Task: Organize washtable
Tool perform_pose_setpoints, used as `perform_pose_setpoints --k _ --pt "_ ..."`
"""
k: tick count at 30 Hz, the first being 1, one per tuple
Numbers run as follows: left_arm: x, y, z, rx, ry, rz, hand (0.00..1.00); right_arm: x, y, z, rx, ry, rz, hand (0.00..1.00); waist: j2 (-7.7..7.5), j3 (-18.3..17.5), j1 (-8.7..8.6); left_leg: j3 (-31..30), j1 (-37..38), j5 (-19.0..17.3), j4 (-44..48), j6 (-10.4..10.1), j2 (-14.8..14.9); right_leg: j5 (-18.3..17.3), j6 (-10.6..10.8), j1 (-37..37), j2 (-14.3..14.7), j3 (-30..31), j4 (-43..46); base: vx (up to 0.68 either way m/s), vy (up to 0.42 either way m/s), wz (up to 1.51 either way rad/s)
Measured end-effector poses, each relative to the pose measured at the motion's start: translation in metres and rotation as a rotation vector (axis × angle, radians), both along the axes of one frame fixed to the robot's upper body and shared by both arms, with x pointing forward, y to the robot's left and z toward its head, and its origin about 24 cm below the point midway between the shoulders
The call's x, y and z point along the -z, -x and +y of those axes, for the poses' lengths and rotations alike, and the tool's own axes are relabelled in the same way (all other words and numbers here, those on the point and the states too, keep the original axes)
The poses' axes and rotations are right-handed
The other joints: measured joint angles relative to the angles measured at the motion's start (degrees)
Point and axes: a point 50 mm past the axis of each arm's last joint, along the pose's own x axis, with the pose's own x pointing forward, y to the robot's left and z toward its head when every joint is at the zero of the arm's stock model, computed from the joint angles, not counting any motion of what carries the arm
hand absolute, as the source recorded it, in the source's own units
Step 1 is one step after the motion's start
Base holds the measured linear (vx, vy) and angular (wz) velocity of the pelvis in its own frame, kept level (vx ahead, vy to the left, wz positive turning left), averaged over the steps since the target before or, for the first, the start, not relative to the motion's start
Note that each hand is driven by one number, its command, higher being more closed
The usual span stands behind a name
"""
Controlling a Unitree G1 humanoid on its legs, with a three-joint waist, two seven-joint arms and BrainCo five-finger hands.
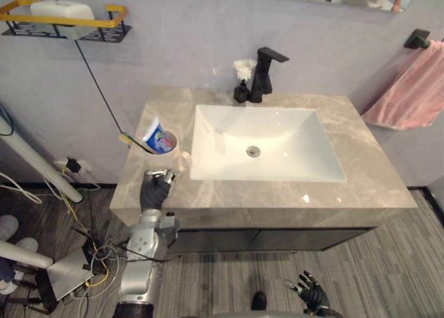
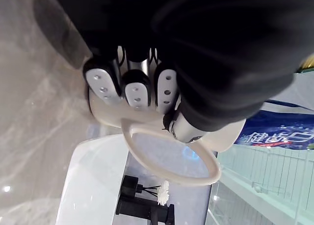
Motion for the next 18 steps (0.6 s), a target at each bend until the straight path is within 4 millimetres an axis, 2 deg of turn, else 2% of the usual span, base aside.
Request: perform_pose_setpoints --k 9,18 --pt "0.001 -0.001 0.011 -0.035 -0.017 0.007 1.0 -0.001 -0.003 -0.001 -0.004 0.001 -0.005 0.0 0.32 0.26 -0.67 0.55 -0.46 -0.01 -0.14 0.01 0.0 0.0 0.0 -0.92 0.37 0.74 0.0 -0.01 -0.009 -0.03" --pt "-0.008 -0.013 0.016 -0.039 -0.055 -0.019 1.0 -0.001 -0.004 -0.006 -0.017 0.024 0.0 0.0 0.44 1.83 -1.4 0.89 -0.33 -0.03 -0.25 0.01 0.02 0.02 -0.01 -1.01 0.46 1.18 0.0 0.0 -0.001 -0.01"
